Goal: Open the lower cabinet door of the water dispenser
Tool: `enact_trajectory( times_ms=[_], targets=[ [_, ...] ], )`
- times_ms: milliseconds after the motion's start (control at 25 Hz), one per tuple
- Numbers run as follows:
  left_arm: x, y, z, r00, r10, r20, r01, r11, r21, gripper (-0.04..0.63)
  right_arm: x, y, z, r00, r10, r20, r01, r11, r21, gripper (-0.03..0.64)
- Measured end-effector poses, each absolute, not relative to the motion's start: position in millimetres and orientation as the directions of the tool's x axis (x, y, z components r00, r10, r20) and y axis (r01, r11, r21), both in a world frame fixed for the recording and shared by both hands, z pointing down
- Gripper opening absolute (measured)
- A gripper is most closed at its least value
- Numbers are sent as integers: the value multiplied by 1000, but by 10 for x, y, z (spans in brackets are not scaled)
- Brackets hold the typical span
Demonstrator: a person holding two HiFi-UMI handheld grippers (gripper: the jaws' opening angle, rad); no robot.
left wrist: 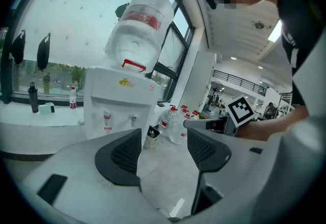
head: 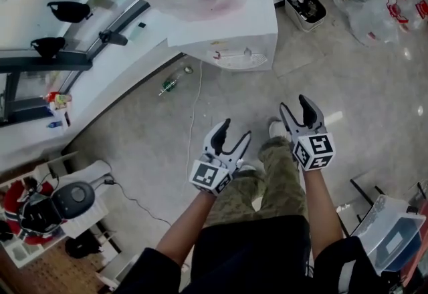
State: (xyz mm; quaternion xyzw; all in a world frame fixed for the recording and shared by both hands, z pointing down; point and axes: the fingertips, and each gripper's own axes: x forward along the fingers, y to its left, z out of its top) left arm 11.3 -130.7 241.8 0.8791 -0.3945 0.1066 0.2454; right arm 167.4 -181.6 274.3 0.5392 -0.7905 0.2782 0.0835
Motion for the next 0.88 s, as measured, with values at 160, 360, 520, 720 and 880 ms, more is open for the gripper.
enact_trajectory(
  times_ms=[160,360,520,720,880],
  targets=[
    [82,-1451,2950,674,-639,370,-738,-576,351,259,1641,-1972,3191,-387,-816,430,-909,259,-327,229],
    [168,-1654,3614,692,-629,354,-722,-603,339,259,1593,-2259,3712,-388,-817,426,-918,299,-262,229],
    [238,-1716,4209,700,-625,345,-714,-615,336,259,1650,-2430,4201,-389,-817,426,-920,319,-229,230],
    [227,-1875,5007,727,-612,312,-686,-645,336,259,1684,-2614,4854,-427,-803,416,-904,376,-202,233],
    [311,-2024,5560,763,-591,260,-646,-701,301,259,1707,-2695,5425,-461,-798,388,-887,425,-179,235]
  ],
)
